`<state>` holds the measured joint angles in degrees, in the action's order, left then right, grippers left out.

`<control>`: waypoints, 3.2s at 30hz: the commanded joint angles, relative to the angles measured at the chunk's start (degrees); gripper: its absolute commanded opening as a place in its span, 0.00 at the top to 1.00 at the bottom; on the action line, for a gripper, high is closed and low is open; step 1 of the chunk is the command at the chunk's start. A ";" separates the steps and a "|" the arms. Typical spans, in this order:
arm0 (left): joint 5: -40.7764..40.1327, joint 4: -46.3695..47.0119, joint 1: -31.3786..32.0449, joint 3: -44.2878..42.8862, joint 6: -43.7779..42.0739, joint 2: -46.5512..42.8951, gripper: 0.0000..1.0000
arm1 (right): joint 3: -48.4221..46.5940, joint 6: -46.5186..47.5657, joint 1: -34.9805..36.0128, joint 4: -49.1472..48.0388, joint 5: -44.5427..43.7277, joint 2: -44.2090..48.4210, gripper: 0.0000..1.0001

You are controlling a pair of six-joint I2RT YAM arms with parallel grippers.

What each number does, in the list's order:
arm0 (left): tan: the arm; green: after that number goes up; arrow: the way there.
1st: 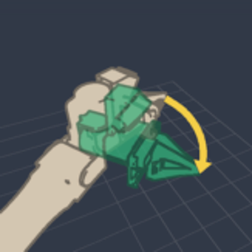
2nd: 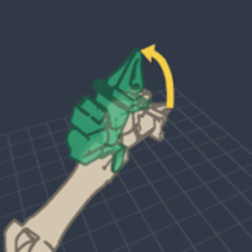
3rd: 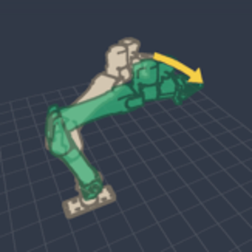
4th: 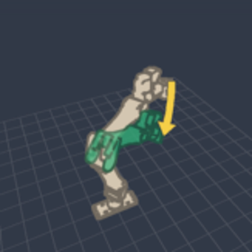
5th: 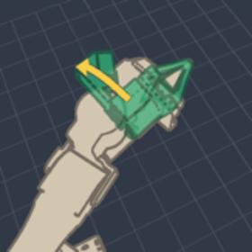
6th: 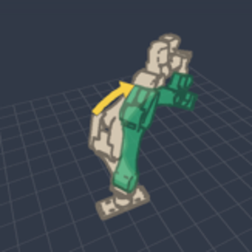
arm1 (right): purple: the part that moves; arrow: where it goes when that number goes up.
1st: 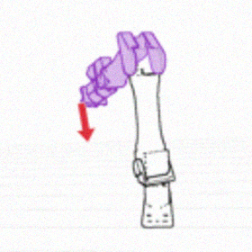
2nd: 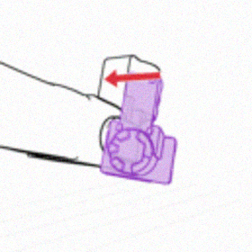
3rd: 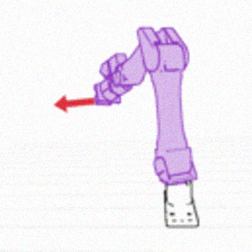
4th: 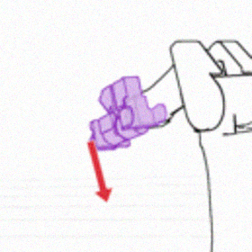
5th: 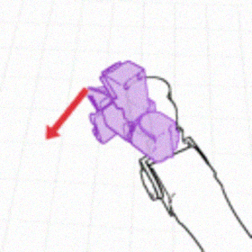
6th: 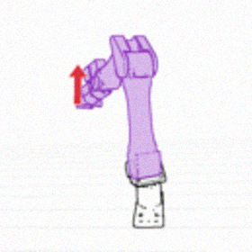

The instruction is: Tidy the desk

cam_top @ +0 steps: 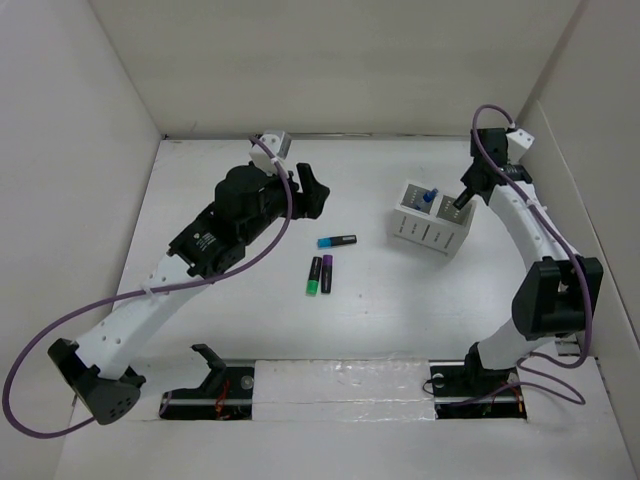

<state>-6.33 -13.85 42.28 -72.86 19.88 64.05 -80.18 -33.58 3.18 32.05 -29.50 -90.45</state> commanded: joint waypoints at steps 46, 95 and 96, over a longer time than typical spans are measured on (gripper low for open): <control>-3.60 -1.36 -0.01 -7.12 -0.19 2.92 0.35 | 4.34 -4.47 46.04 -7.44 14.73 -9.89 0.34; -4.75 -1.27 -0.01 -7.91 -1.95 3.44 0.31 | 5.28 -7.63 38.51 -13.94 23.86 9.48 0.93; -4.22 -1.36 -0.01 -8.17 -1.78 4.23 0.31 | 6.78 -8.59 36.65 -15.17 24.83 12.03 0.93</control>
<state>-12.01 -15.97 42.17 -78.26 17.23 66.70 -76.40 -41.08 44.73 22.94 -8.54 -85.32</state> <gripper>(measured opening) 0.688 0.351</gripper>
